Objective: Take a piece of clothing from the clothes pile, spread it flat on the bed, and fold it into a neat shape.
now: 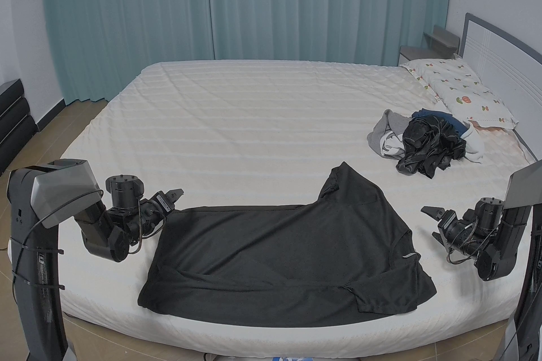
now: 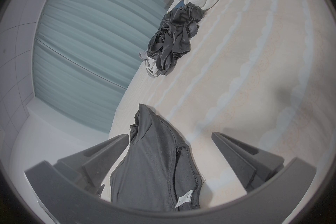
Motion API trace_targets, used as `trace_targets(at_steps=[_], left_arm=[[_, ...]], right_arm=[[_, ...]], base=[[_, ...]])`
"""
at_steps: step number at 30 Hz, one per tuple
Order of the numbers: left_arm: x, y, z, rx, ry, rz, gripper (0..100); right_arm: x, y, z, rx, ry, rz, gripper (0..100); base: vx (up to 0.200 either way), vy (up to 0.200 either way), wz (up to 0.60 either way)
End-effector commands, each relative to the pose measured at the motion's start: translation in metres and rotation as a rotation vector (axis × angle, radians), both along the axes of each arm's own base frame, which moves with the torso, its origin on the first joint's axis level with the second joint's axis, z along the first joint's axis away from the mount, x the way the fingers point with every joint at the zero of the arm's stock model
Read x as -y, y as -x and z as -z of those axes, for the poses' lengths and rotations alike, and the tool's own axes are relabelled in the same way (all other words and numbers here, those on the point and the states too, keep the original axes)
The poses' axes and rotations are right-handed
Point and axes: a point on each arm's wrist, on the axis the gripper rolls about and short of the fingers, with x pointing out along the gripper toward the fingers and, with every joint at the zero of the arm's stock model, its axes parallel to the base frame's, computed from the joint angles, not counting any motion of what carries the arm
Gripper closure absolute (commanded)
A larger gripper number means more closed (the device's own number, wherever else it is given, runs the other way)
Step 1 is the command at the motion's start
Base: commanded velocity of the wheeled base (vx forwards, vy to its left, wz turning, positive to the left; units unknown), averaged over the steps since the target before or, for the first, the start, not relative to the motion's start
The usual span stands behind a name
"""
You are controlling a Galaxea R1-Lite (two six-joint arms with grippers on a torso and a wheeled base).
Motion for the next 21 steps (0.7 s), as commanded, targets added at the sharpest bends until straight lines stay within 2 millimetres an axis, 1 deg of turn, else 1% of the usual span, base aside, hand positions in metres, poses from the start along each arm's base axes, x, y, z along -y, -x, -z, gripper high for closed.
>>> trace_targets(at_steps=[1,7,15,19,20,21], left_arm=[[0.0042,-0.0164,0.0225,-0.029,-0.017,-0.006,0],[0.0042,-0.0260,0.0270,-0.010,-0.030,-0.038,0],[0.0041,-0.0233,0.0262,-0.013,-0.044,-0.057,0],[0.0071,-0.0195,0.0286,-0.028,-0.046,-0.049,0],[0.0076,-0.0177,0.0283,-0.033,-0.046,-0.048,100],[0.0088,-0.0162,0.0271,-0.034,-0.048,-0.044,100]], right_arm=[[-0.0009,0.0003,0.0030,-0.009,0.000,-0.004,0],[-0.0009,-0.0001,0.0034,-0.009,0.000,-0.004,0],[-0.0008,-0.0004,0.0037,-0.009,0.000,-0.004,0],[-0.0014,-0.0001,0.0038,-0.011,0.000,-0.005,0],[-0.0014,-0.0001,0.0038,-0.011,0.000,-0.005,0],[-0.0014,-0.0001,0.0038,-0.011,0.000,-0.005,0]], base=[[0.000,0.000,0.00],[0.000,0.000,0.00],[0.000,0.000,0.00],[0.000,0.000,0.00],[0.000,0.000,0.00],[0.000,0.000,0.00]])
